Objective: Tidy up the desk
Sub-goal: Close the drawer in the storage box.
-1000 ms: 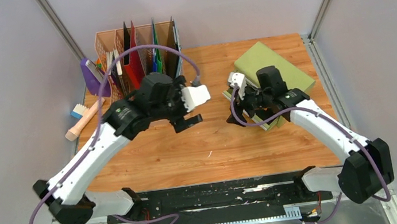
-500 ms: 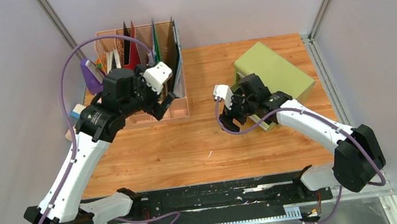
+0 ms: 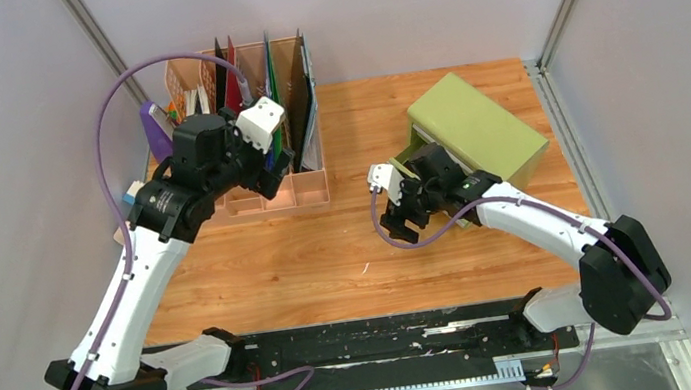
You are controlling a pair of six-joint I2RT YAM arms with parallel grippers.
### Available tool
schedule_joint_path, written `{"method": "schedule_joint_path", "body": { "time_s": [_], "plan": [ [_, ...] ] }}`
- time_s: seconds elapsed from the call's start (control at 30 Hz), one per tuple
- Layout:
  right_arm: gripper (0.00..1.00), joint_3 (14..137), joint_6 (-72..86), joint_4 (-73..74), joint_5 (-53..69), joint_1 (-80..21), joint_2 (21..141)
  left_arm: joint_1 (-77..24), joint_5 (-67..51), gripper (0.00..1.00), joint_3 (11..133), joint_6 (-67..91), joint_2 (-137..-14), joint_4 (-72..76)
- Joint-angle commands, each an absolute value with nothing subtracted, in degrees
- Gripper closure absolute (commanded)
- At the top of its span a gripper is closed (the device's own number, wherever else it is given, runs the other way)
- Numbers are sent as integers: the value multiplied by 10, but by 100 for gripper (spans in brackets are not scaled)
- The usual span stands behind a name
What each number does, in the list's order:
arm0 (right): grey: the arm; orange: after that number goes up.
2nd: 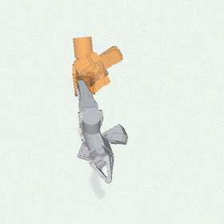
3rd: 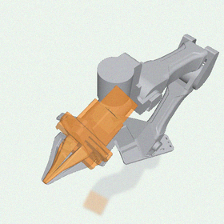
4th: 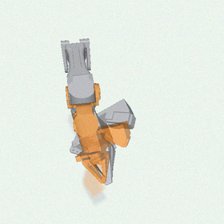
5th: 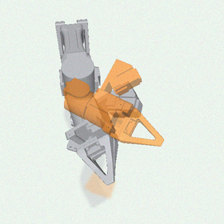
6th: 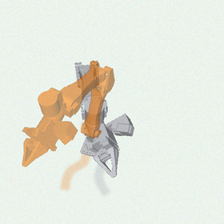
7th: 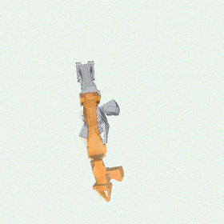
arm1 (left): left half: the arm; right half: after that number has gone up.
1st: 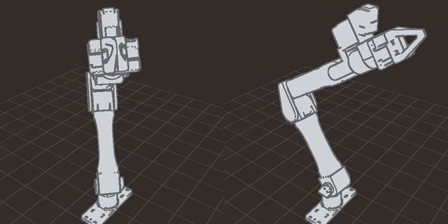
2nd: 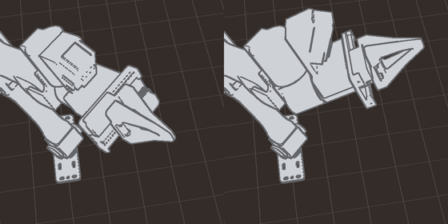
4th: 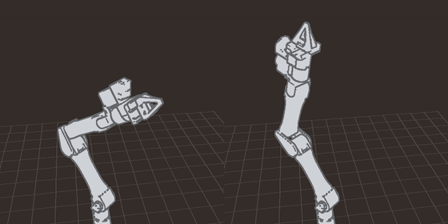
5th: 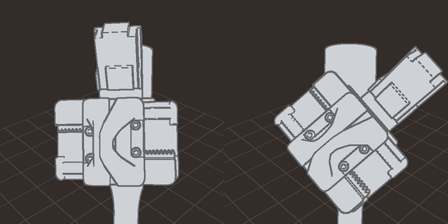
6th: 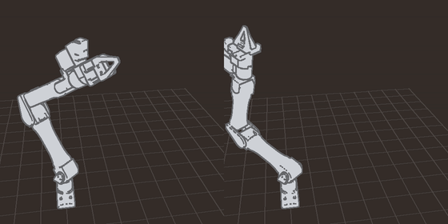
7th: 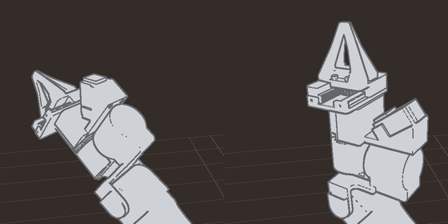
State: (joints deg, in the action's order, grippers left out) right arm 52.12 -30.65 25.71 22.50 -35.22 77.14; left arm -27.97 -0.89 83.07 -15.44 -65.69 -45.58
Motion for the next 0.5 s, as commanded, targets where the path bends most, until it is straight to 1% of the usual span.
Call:
{"method": "schedule_joint_path", "body": {
  "time_s": [0.0,0.2,0.47],
  "plan": [
    [22,519,-319,225,208,-354,747,-277,-33,0,841,-148,-660,-450],
    [22,517,-313,219,189,-354,751,-277,-72,0,774,-140,-634,-390],
    [23,529,-291,184,55,-351,777,-277,-85,0,713,-145,-621,-357]
  ]
}}
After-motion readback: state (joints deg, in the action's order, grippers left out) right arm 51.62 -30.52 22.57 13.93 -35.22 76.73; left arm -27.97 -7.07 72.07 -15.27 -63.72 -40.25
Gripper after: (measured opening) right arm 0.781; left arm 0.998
